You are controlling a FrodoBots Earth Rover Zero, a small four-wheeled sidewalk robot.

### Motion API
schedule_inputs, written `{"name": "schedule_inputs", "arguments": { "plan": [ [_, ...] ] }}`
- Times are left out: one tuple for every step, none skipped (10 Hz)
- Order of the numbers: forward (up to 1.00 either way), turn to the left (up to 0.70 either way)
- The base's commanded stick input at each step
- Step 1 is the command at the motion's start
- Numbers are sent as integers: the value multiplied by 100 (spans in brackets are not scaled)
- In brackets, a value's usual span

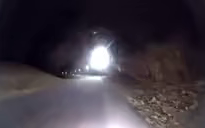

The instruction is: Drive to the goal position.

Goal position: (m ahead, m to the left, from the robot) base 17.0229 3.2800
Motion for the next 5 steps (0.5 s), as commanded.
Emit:
{"name": "schedule_inputs", "arguments": {
  "plan": [
    [100,0],
    [100,10],
    [100,32],
    [100,40],
    [100,38]
  ]
}}
